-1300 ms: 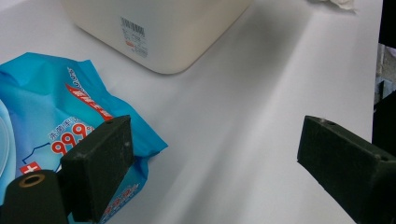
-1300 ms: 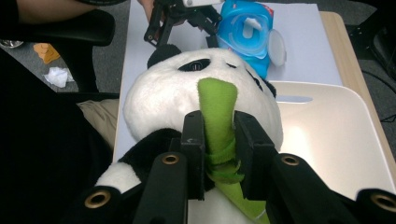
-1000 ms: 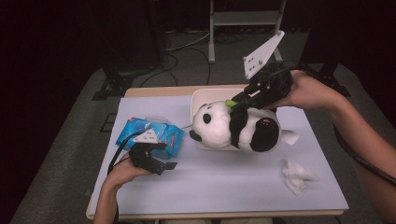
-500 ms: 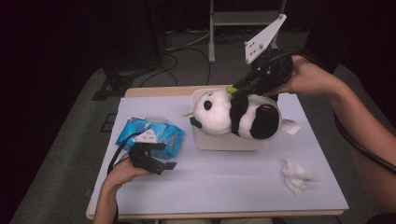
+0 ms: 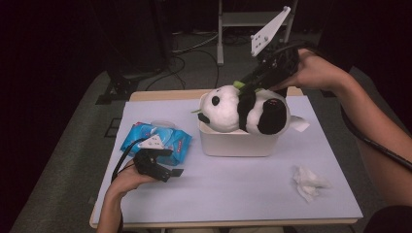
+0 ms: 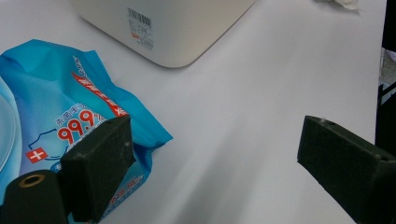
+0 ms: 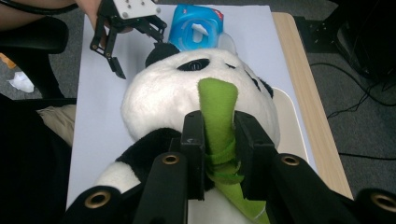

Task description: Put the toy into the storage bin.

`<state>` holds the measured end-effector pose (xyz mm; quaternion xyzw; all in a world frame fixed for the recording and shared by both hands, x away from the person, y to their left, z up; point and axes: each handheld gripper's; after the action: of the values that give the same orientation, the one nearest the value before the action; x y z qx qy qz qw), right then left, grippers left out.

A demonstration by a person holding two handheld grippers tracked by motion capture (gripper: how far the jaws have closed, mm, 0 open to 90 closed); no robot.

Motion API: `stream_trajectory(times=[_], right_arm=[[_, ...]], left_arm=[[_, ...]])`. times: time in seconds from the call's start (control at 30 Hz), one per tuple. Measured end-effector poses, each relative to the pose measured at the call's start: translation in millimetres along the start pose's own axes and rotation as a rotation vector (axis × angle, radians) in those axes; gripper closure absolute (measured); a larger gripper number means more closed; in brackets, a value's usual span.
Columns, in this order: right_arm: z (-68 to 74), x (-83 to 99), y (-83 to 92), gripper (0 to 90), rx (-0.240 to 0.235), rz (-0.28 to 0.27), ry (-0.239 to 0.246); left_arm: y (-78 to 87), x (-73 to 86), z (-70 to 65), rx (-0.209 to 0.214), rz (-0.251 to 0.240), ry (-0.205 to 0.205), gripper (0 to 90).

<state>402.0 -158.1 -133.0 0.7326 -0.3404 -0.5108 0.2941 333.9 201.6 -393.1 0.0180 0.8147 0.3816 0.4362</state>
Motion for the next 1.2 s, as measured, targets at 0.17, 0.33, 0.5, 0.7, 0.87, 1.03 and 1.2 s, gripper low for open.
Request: stream_trajectory(times=[0.17, 0.33, 0.5, 0.7, 0.87, 1.03, 1.2], right_arm=[[-9.4, 5.2, -3.8, 74.1, -0.003, 0.001, -0.013], [-18.5, 10.8, -9.1, 74.1, -0.005, 0.003, -0.025], [-24.7, 14.6, -15.5, 74.1, -0.009, 0.004, -0.029], [-33.2, 21.4, -26.4, 74.1, -0.024, 0.015, -0.042], [-38.8, 26.0, -35.1, 74.1, -0.030, 0.027, -0.048], [-44.2, 31.8, -45.3, 74.1, -0.038, 0.035, -0.060], [-50.0, 39.6, -56.0, 74.1, -0.045, 0.030, -0.085]], left_arm=[[-0.4, 0.5, 1.1, -0.004, 0.007, 0.002, 10.2], [-0.4, 0.4, 1.1, -0.004, 0.007, 0.003, 10.1], [-0.4, 1.0, 1.8, -0.005, 0.006, 0.006, 10.2], [-0.7, 1.7, 2.7, -0.005, 0.007, 0.009, 10.2], [0.2, 2.3, 3.4, -0.007, 0.004, 0.014, 10.2], [-0.4, 2.4, 3.5, -0.006, 0.004, 0.014, 10.2], [-2.2, 2.6, 3.5, -0.009, 0.019, 0.005, 10.2]])
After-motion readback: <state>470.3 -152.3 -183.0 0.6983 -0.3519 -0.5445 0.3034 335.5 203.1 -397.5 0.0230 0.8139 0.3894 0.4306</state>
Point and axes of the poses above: each handheld gripper's, and its own axes: y roughly backward along the jaws, x roughly out of its underside, z roughly to its left, and after that the axes turned 15 degrees about y, right-handed
